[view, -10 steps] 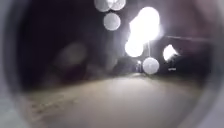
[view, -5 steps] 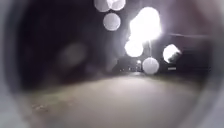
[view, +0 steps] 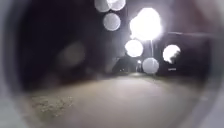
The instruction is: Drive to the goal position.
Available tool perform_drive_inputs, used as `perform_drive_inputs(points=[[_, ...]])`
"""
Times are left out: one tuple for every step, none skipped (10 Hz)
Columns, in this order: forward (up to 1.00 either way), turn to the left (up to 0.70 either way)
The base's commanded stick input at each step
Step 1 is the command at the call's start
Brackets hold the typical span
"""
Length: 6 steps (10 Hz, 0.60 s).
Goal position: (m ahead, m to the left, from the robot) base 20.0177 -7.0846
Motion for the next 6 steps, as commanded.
perform_drive_inputs(points=[[0.70, -0.10], [0.70, 0.00], [0.70, 0.00], [0.70, 0.00], [0.70, 0.00], [0.70, 0.00]])
